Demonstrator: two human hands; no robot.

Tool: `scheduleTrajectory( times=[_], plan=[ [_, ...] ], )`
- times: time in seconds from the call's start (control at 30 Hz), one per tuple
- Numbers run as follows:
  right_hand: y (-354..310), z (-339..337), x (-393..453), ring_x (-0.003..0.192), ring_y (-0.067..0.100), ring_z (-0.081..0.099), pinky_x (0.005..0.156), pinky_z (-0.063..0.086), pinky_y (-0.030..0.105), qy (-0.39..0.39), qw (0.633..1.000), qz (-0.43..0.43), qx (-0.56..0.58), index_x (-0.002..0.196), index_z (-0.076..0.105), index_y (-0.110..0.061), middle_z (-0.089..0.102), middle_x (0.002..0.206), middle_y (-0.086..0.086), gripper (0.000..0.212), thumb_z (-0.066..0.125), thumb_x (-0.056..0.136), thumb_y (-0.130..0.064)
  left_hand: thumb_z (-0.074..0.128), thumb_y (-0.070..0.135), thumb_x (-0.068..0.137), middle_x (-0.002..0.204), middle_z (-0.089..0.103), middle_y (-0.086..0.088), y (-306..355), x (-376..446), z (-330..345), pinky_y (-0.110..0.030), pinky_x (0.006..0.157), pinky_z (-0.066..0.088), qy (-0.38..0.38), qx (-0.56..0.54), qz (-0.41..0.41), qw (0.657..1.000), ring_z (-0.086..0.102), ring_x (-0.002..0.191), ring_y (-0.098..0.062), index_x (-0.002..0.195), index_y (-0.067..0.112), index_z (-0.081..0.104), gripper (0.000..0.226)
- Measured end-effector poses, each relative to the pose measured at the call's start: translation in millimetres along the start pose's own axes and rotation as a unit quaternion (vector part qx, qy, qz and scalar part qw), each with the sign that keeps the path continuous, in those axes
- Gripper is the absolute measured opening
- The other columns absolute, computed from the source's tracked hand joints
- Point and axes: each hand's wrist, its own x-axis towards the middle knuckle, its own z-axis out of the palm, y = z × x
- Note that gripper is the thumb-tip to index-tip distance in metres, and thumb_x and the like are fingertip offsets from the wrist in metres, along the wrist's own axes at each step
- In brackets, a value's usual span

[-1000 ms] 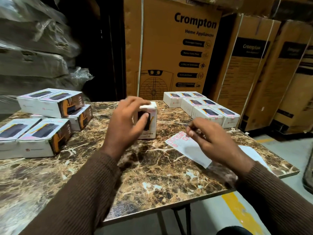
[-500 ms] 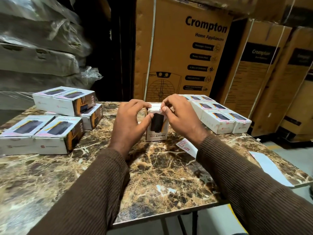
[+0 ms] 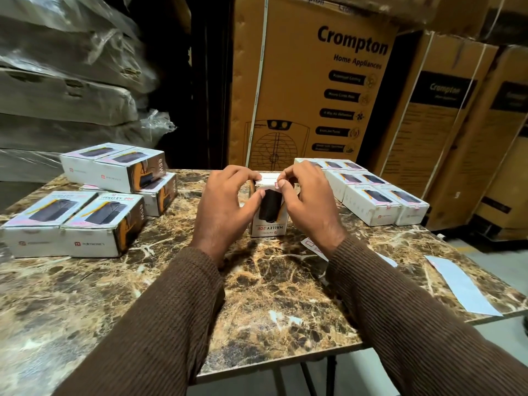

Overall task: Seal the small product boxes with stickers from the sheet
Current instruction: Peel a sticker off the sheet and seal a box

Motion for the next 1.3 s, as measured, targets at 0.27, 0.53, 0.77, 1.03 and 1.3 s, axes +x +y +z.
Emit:
scheduleTrajectory(
  times=[0.27, 0.53, 0.77, 1.03, 1.3],
  plan=[
    [1.9, 6.7, -4.9, 0.103, 0.013, 0.052, 0.084, 0.044, 0.026, 0.028, 0.999, -0.001, 0.032, 0.103, 0.064, -0.02, 0.059, 0.102, -0.006, 0.007, 0.06, 0.101, -0.025, 0.069, 0.034, 0.097, 0.125, 0.064, 0.011, -2.0, 0.3, -0.6, -0.031, 0.094, 0.04, -0.008, -0.012, 0.0, 1.0, 0.049, 0.118, -0.011, 0.123, 0.024, 0.07, 0.028],
    [3.8, 6.0, -7.9, 0.103, 0.016, 0.054, 0.085, 0.051, 0.032, 0.036, 0.998, -0.031, 0.049, 0.107, 0.064, -0.019, 0.061, 0.105, -0.005, 0.008, 0.063, 0.1, -0.021, 0.071, 0.032, 0.096, 0.126, 0.064, 0.01, -2.7, -0.3, -0.5, -0.036, 0.099, 0.047, -0.01, -0.017, -0.001, 1.0, 0.05, 0.119, -0.011, 0.124, 0.023, 0.07, 0.029],
    [2.8, 3.0, -11.1, 0.103, 0.018, 0.056, 0.075, 0.053, 0.037, 0.046, 0.995, -0.052, 0.074, 0.115, 0.059, -0.023, 0.061, 0.107, -0.007, 0.018, 0.065, 0.099, -0.018, 0.071, 0.03, 0.096, 0.127, 0.064, 0.01, -2.2, -1.0, -2.6, -0.032, 0.098, 0.04, -0.016, -0.013, 0.002, 1.0, 0.05, 0.121, -0.012, 0.126, 0.023, 0.07, 0.03],
    [12.3, 7.0, -11.7, 0.104, 0.016, 0.052, 0.084, 0.047, 0.03, 0.046, 0.996, -0.049, 0.052, 0.113, 0.076, -0.02, 0.059, 0.107, -0.005, 0.017, 0.064, 0.101, -0.02, 0.071, 0.029, 0.097, 0.129, 0.064, 0.008, -1.4, -1.3, -2.9, -0.032, 0.1, 0.038, -0.024, -0.012, -0.002, 1.0, 0.048, 0.122, -0.012, 0.128, 0.022, 0.07, 0.032],
    [9.8, 5.5, -12.2, 0.104, 0.017, 0.055, 0.08, 0.054, 0.04, 0.049, 0.995, -0.056, 0.068, 0.12, 0.071, -0.024, 0.062, 0.108, -0.007, 0.022, 0.064, 0.1, -0.02, 0.071, 0.027, 0.096, 0.129, 0.063, 0.009, -2.1, -1.1, -2.9, -0.035, 0.102, 0.042, -0.027, -0.018, -0.003, 0.999, 0.05, 0.122, -0.013, 0.128, 0.023, 0.069, 0.033]
  ],
)
